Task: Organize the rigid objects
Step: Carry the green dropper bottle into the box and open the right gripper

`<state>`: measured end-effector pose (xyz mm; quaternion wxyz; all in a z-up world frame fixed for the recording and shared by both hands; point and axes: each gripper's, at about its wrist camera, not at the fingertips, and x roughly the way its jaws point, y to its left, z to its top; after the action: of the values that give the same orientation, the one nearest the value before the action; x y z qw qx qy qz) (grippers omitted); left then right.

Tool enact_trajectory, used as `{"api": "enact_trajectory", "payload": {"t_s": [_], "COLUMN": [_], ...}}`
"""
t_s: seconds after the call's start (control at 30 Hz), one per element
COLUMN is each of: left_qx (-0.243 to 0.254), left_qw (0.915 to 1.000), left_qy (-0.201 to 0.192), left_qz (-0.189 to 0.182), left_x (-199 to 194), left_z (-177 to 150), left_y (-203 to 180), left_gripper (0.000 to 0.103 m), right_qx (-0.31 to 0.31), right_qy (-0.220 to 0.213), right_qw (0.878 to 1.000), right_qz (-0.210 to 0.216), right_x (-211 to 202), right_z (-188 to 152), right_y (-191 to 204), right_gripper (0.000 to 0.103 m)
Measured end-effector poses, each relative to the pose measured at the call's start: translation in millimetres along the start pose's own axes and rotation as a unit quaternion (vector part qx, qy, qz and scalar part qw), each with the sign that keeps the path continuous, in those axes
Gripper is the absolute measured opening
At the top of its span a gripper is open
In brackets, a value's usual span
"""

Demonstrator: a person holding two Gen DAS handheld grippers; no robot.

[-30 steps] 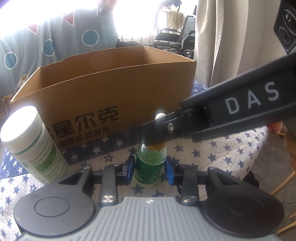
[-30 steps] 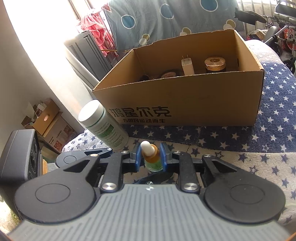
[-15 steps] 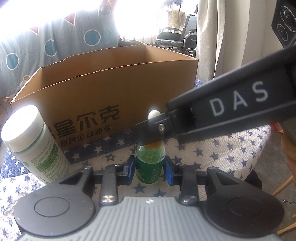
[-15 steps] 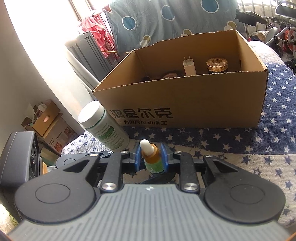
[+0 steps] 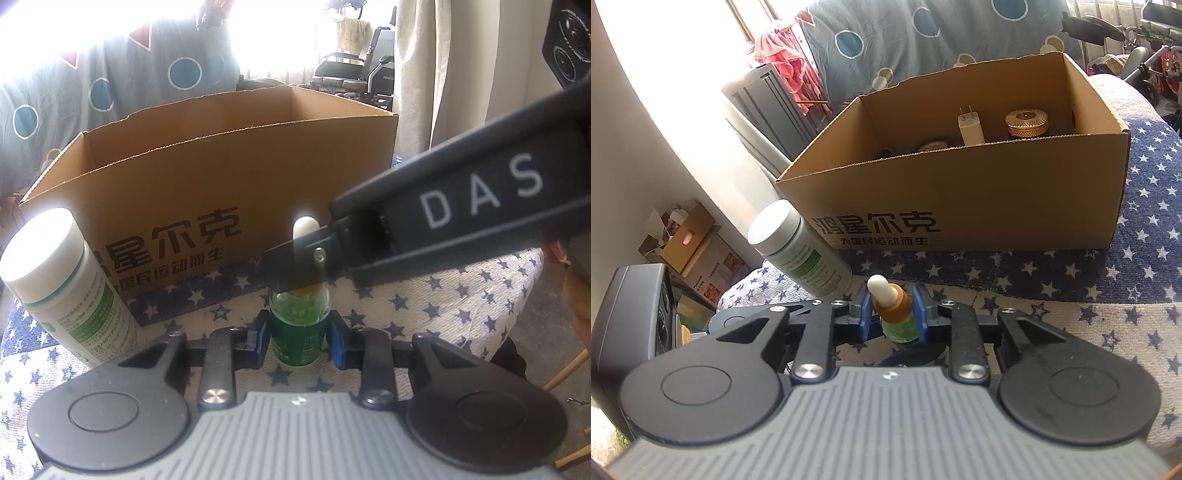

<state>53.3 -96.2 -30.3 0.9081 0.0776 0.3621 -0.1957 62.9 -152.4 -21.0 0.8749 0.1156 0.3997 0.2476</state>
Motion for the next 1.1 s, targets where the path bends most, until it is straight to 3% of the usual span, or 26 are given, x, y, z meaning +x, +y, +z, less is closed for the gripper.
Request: {"api": "enact_trajectory", "payload": {"t_s": [0.53, 1.1], "left_qx": [0.003, 0.011], "left_qw": [0.9999, 0.9989], "left_qy": [-0.010, -0.043], "left_qz": [0.002, 0.013], "left_x": [-12, -41], "left_z": [4, 18], "left_y": [-1, -5], "left_gripper": [0.033, 0.033], "right_qx": [-0.007, -0.025], "right_qy": [-0.010, -0.051], "right_qw": [1.000, 0.998], "right_qz": [-0.002, 0.005], "right_x": [-9, -41], "right_z": [1, 9], "right_y": [5, 21], "right_gripper": [0.022, 0.022]}}
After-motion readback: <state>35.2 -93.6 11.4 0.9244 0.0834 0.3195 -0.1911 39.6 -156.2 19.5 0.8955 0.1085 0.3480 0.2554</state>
